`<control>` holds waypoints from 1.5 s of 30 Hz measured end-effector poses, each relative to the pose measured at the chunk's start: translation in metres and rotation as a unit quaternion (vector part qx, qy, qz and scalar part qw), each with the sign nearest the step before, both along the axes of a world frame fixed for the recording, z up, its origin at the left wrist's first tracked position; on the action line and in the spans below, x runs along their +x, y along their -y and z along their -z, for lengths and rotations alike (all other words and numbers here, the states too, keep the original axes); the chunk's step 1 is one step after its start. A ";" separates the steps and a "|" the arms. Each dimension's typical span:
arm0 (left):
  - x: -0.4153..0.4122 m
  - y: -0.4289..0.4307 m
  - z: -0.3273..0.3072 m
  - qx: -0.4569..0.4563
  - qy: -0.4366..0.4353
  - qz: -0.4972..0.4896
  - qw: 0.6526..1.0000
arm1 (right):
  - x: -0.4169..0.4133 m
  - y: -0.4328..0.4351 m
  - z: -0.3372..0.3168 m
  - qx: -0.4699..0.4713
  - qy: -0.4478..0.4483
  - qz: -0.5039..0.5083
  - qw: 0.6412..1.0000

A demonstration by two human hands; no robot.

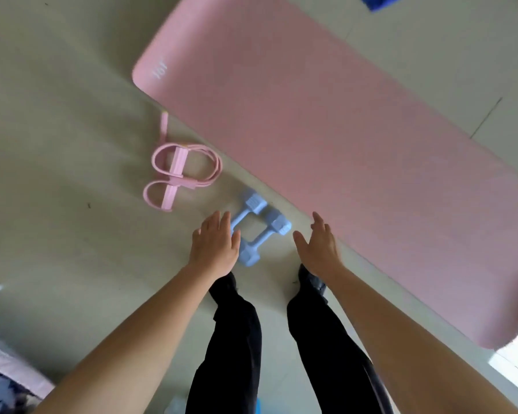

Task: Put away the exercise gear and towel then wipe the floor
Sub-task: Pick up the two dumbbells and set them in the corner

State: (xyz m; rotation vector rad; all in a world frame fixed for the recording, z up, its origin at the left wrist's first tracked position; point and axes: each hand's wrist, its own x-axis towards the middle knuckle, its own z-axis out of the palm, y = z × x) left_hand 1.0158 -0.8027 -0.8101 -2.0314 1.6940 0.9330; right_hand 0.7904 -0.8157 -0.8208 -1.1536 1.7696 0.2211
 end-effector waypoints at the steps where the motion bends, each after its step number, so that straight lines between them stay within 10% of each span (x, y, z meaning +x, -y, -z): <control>1: 0.001 -0.005 0.036 0.010 0.000 0.009 1.000 | 0.007 -0.008 0.033 0.030 0.001 0.041 0.999; 12: 0.005 -0.009 0.329 0.029 -0.075 -0.050 0.995 | 0.066 -0.065 0.312 0.208 0.077 0.259 0.940; 22: 0.020 0.001 0.361 0.044 -0.090 -0.052 0.994 | 0.083 -0.066 0.340 0.189 0.201 0.483 0.831; 36: -0.042 -0.002 -0.025 0.012 -0.234 -0.278 0.931 | -0.003 -0.048 -0.020 0.007 0.171 0.421 0.891; 45: -0.092 0.035 -0.389 -0.183 -0.375 -0.185 0.890 | -0.056 -0.036 -0.357 -0.238 0.165 0.385 0.877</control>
